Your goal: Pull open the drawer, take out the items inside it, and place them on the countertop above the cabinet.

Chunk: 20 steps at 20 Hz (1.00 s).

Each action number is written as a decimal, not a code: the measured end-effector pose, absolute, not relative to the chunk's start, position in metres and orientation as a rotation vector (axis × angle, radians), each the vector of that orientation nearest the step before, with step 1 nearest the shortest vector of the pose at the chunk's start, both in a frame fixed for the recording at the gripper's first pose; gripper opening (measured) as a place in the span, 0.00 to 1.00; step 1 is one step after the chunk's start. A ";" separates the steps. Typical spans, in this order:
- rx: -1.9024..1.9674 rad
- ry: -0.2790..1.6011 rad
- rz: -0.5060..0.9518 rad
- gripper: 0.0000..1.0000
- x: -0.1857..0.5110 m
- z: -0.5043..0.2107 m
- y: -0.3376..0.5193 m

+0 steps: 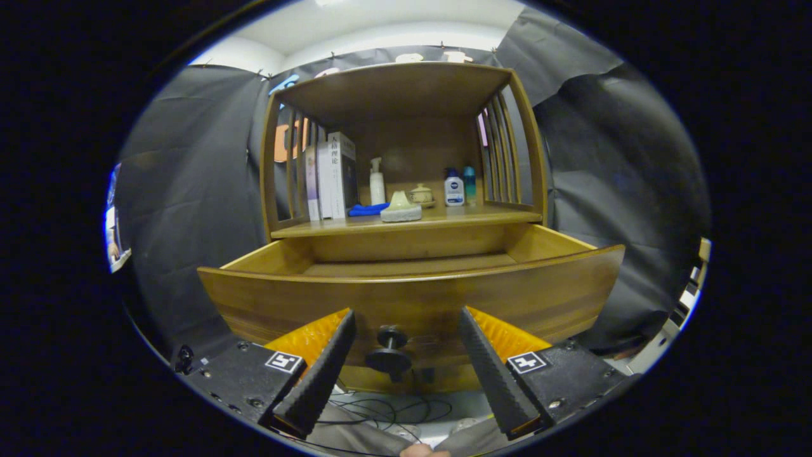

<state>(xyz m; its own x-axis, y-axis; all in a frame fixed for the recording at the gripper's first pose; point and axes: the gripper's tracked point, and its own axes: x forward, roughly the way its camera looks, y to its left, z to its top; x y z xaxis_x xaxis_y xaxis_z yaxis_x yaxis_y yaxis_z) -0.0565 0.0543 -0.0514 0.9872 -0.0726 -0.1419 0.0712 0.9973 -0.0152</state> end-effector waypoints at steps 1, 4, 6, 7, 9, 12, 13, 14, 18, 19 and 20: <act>-0.020 0.140 -0.078 1.00 -0.055 -0.051 0.054; -0.064 0.140 -0.109 1.00 -0.047 -0.052 0.047; -0.094 0.127 -0.127 1.00 -0.045 -0.053 0.048; -0.114 0.125 -0.134 1.00 -0.045 -0.055 0.047; -0.138 0.121 -0.140 1.00 -0.046 -0.056 0.047; -0.134 0.115 -0.139 1.00 -0.046 -0.056 0.047; -0.135 0.113 -0.140 1.00 -0.046 -0.056 0.047; -0.134 0.113 -0.140 1.00 -0.046 -0.055 0.048; -0.124 0.123 -0.133 1.00 -0.039 -0.054 0.049; -0.120 0.126 -0.129 1.00 -0.037 -0.054 0.050; -0.112 0.128 -0.124 1.00 -0.034 -0.053 0.051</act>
<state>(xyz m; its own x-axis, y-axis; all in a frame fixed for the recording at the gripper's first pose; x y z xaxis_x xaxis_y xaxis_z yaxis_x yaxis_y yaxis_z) -0.0338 0.0510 -0.0527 0.9842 -0.1298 -0.1204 0.1156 0.9862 -0.1189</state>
